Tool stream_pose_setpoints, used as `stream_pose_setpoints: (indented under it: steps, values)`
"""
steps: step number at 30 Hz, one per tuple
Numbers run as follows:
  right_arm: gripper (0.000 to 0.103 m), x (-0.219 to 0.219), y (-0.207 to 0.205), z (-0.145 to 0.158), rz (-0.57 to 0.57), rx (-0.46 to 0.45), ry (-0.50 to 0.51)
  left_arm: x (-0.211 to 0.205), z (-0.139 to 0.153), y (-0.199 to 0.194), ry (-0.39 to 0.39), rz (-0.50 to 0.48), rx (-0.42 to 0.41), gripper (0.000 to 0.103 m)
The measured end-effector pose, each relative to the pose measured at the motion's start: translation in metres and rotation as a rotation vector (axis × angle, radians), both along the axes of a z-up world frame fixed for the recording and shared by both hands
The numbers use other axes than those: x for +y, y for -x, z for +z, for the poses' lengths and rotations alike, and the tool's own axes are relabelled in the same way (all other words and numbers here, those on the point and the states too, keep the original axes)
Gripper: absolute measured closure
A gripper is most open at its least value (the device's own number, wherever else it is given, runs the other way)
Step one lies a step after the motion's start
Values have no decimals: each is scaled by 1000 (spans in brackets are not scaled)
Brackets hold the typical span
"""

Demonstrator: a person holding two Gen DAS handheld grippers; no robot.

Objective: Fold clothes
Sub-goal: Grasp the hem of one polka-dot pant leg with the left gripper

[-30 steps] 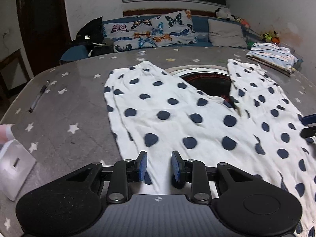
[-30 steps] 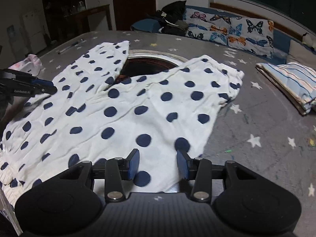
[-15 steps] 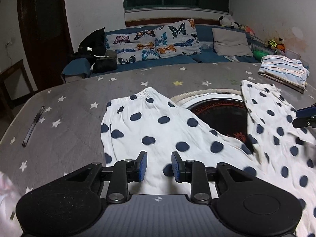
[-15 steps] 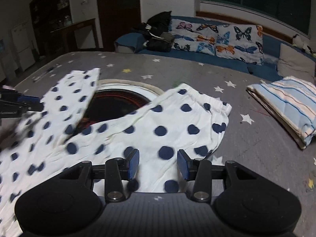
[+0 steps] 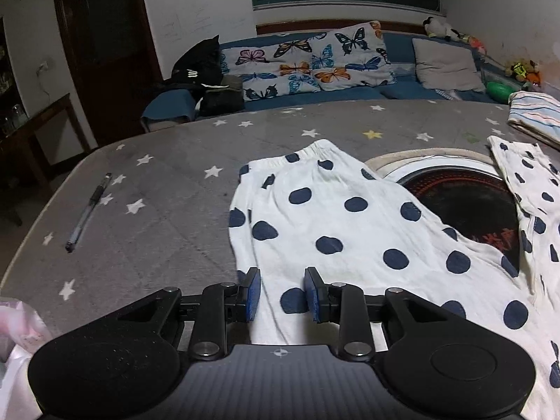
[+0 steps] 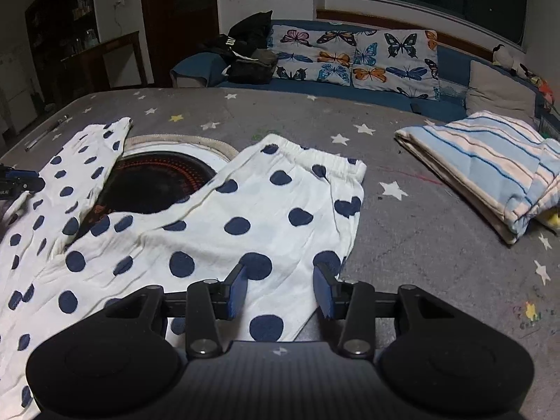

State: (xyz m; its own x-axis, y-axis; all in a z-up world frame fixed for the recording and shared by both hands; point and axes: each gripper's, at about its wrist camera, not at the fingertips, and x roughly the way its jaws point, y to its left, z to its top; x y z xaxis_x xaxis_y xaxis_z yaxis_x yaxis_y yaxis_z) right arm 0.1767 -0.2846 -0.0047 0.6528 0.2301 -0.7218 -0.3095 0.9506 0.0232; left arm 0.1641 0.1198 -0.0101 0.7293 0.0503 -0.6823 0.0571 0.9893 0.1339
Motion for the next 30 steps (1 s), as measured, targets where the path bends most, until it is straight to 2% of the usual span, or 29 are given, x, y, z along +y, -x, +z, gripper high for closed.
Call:
stream_pose_setpoints:
  steps: [7,10,13,15,24,28,30]
  values:
    - [59,7,19,14,40,-23,2,-18,16,31,25,-71,-23,72]
    - [54,11,28,14,54,-18,15,-37,19,55,49,-131,-21,69]
    - [54,13,36,11,58,-7,23,-62,21,83,90,-217,3,66]
    - [54,12,39,8,58,1,27,-82,21,103,109,-285,19,60]
    - [54,4,54,1,40,15,50,-167,34,183,223,-600,51,45]
    - [54,-1,59,4,28,6,49,-194,31,205,248,-684,85,41]
    - [54,-5,60,5,21,2,48,-204,26,212,236,-697,89,41]
